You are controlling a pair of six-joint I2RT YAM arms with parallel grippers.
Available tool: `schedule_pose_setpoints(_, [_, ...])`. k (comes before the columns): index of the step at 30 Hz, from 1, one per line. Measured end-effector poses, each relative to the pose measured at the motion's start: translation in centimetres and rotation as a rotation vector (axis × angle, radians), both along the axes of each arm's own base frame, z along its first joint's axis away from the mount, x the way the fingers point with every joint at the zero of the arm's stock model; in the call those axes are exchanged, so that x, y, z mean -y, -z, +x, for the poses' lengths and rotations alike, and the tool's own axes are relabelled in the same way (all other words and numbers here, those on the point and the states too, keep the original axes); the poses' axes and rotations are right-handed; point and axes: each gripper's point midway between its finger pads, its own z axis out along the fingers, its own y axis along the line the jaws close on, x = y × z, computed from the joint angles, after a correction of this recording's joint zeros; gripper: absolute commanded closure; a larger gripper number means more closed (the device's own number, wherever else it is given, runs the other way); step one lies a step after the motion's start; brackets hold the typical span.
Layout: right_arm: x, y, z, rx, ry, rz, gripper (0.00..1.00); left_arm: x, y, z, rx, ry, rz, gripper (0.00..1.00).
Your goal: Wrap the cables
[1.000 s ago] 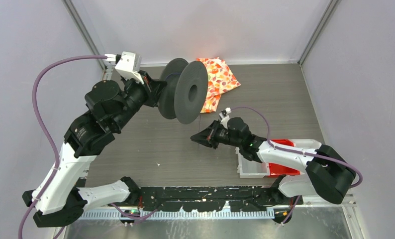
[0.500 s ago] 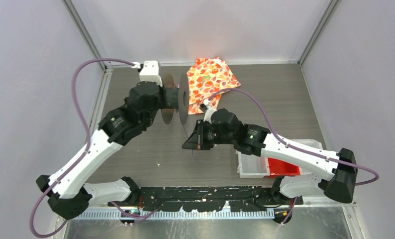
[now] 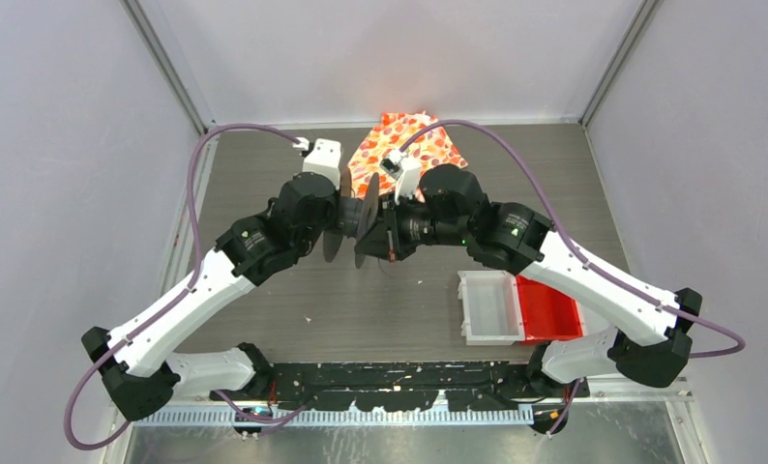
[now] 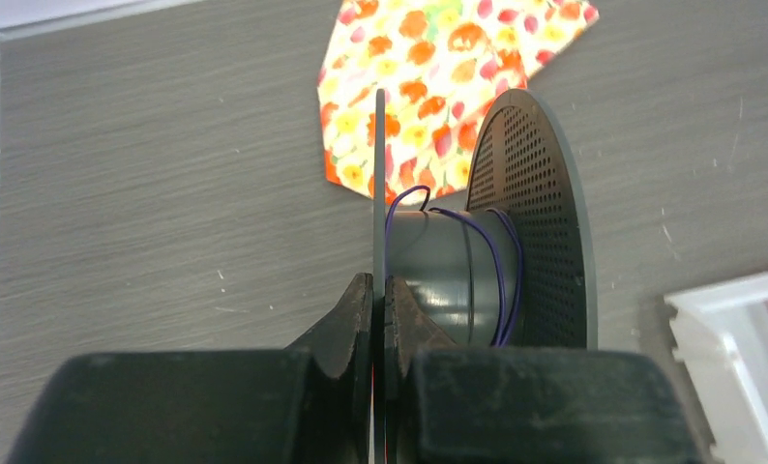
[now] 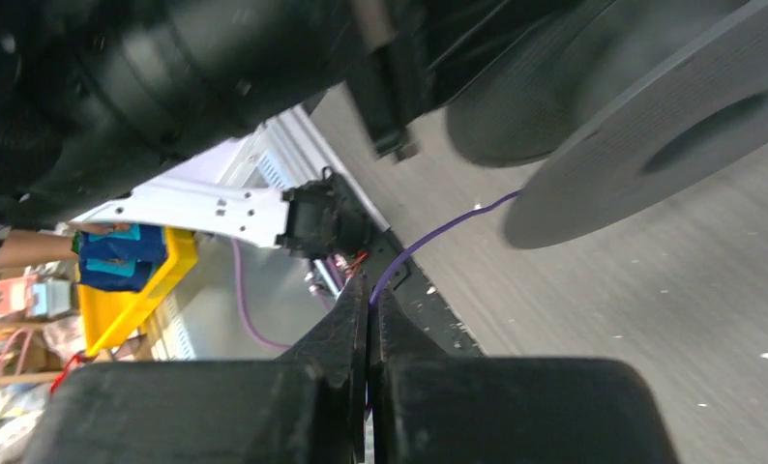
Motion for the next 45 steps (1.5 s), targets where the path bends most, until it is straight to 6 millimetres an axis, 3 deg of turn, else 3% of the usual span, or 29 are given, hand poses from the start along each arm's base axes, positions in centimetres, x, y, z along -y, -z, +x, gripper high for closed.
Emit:
schedule_pose_setpoints(7, [2.9,1.0,3.5,0.09,0.048,-0.096,0.99,1.3,1.9,-2.7,-0.068,0.22,0.046,1.0])
schedule_pose_setpoints(18, [7.3,0.1,3.2,0.428,-0.039,-0.199,0.99,4.4,2.7,-8.5,-0.181,0.644,0.069,1.0])
schedule_pose_setpoints(25, [10.0,2.9,3.5,0.604,-0.06,-0.298,0.99,5.4,1.8,-10.9,-0.207,0.798,0.046,1.0])
schedule_pose_setpoints(33, [10.6,5.5,5.3,0.525,0.034,-0.359,0.99,6.1,1.3,-12.4,-0.216,0.882,0.003,1.0])
schedule_pose_setpoints(45, [10.4,8.8,7.3,0.159,0.231,-0.304,0.99,5.3,-3.0,-12.6,-0.049,0.863,-0.078,1.0])
